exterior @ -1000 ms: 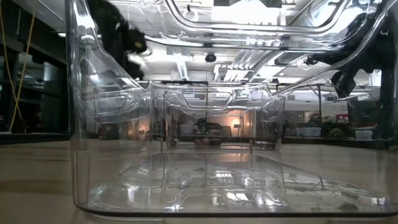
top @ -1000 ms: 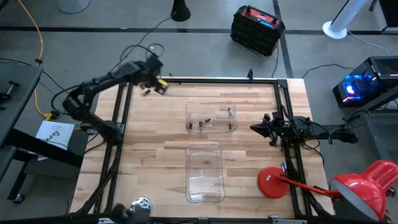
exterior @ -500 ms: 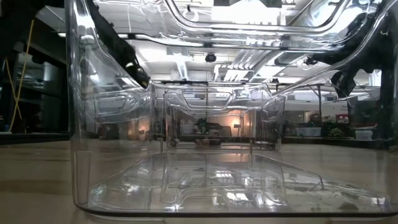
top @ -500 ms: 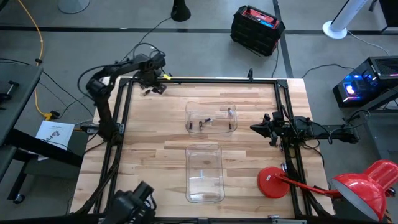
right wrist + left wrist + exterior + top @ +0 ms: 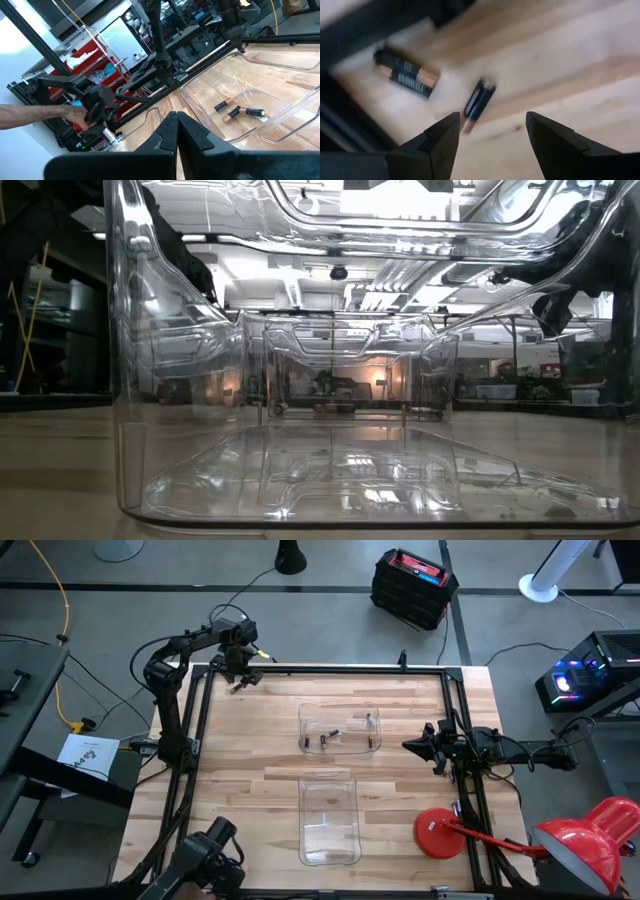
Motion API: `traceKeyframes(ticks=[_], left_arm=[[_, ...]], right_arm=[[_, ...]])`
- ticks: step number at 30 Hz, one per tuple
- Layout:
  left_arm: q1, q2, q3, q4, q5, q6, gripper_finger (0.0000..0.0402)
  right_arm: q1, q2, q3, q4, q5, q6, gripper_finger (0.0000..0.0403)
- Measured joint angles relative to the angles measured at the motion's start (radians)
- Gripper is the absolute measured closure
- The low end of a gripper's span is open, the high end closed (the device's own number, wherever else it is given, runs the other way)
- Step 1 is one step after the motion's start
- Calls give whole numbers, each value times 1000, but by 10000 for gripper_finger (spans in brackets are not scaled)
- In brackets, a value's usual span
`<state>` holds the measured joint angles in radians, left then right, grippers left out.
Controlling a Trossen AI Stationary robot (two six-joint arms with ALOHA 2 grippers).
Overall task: Sort batteries
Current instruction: Put the black battery into the top transparent bin
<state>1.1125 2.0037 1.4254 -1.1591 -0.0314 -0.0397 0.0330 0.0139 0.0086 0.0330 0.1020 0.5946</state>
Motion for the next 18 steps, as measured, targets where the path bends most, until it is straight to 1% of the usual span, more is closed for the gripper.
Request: traceKeyframes(ticks=[5,10,13,18], left_arm=[[35,-16,0,-83,5,-2,182],[40,-30,-1,-152,4,32,182],[39,-30,-13,-127,4,36,182],[28,-30,-56,-8,8,88,182]], right_arm=[[0,0,0,0,0,0,402],[0,0,0,0,0,0,402],[0,0,0,0,0,0,402],[0,0,0,0,0,0,402]])
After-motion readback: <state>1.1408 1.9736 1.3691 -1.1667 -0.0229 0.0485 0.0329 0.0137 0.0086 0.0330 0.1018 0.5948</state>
